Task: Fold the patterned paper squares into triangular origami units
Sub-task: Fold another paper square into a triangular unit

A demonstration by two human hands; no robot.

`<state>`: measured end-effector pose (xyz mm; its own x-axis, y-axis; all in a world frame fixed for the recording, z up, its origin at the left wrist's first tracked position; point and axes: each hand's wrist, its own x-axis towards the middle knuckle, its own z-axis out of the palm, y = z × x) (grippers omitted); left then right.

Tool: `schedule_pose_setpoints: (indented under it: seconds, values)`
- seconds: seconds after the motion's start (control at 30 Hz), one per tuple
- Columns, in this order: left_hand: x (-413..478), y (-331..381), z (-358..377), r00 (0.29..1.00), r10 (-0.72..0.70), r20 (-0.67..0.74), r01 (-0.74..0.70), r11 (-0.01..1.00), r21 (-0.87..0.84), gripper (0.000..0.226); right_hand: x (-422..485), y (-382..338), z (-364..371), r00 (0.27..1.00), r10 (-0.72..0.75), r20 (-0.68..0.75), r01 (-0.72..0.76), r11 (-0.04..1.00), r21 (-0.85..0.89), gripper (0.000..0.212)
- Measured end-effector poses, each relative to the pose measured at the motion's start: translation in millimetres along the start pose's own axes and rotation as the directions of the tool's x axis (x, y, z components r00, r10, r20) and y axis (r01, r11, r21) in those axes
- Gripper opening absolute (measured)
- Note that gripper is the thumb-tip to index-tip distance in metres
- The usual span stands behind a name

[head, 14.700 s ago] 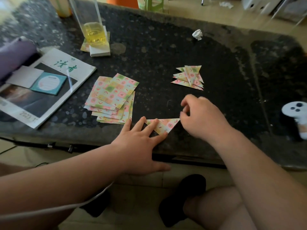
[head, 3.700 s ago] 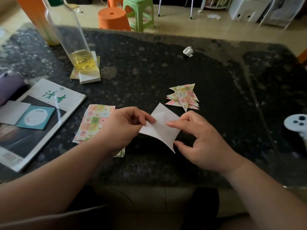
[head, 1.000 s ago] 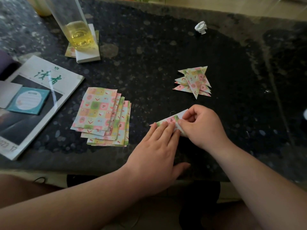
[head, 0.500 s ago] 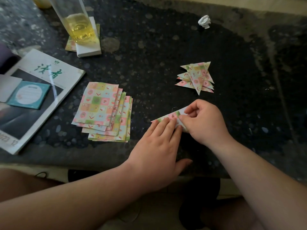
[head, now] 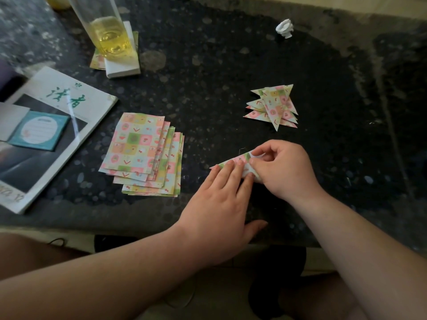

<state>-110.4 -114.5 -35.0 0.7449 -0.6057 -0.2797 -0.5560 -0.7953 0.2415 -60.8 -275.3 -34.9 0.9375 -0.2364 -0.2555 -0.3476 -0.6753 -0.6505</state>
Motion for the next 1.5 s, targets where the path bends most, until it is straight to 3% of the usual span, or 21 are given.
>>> schedule_pose_setpoints:
  seconds: [0.33, 1.5]
  values:
    - [0.9, -1.2, -0.8, 1.000, 0.011, 0.009, -0.011, 1.000, 0.021, 0.088, -2.9, 0.9, -0.5, 0.995, -0.091, 0.043, 0.094, 0.993, -0.073, 0.022]
    - [2.5, -1.4, -0.5, 0.999, 0.010, 0.040, -0.013, 0.998, 0.069, 0.089, -3.9, -2.8, -2.5, 0.997, -0.062, 0.044, 0.066, 0.994, -0.089, 0.020]
